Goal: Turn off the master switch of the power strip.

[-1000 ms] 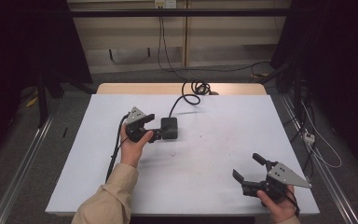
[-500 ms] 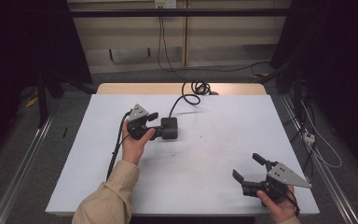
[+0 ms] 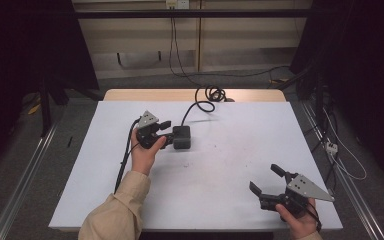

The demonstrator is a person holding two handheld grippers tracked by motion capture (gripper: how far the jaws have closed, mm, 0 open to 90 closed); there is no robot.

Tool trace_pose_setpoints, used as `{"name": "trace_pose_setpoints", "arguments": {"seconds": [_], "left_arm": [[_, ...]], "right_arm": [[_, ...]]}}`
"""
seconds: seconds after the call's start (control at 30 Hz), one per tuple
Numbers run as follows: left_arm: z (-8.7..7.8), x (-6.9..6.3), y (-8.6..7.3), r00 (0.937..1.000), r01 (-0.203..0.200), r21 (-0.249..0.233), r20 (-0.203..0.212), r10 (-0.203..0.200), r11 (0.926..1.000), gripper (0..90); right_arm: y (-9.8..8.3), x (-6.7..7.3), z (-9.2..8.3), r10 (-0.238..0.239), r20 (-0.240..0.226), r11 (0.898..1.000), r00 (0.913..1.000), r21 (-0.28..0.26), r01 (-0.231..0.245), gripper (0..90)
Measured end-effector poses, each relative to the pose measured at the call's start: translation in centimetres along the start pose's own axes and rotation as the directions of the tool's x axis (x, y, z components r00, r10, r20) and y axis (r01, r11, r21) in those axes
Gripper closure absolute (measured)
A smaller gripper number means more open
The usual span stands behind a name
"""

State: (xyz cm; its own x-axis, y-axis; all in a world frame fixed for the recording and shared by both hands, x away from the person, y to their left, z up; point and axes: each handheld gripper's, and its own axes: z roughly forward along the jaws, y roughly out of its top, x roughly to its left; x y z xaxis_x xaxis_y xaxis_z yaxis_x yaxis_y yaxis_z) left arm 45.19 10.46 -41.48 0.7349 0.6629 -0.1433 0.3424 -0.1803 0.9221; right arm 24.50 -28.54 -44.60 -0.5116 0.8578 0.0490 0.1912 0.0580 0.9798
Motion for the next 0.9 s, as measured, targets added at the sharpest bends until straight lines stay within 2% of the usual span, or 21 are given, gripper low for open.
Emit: {"name": "trace_pose_setpoints", "arguments": {"seconds": [0.5, 0.63, 0.83, 0.9], "left_arm": [[0.51, -0.01, 0.21, 0.9997, -0.022, 0.023, -0.005, 0.022, 0.9995, 56.9], [0.58, 0.06, 0.15, 0.9996, -0.027, 0.030, -0.002, 0.027, 0.9992, 62.8], [0.81, 0.09, 0.05, 0.9996, -0.029, 0.043, 0.002, 0.029, 0.9987, 69.1], [0.86, 0.06, 0.03, 0.9998, -0.018, 0.042, 0.005, 0.018, 0.9989, 70.3]], "right_arm": [[0.02, 0.00, -0.01, -0.004, 0.000, 1.000, 1.0000, 0.000, 0.004, 4.7], [0.03, 0.01, 0.01, -0.006, -0.001, 1.000, 1.0000, -0.001, 0.006, 4.7], [0.04, 0.01, 0.00, -0.008, 0.000, 1.000, 1.0000, 0.002, 0.008, 4.7], [0.03, 0.01, 0.01, -0.008, 0.001, 1.000, 1.0000, 0.002, 0.008, 4.8]]}}
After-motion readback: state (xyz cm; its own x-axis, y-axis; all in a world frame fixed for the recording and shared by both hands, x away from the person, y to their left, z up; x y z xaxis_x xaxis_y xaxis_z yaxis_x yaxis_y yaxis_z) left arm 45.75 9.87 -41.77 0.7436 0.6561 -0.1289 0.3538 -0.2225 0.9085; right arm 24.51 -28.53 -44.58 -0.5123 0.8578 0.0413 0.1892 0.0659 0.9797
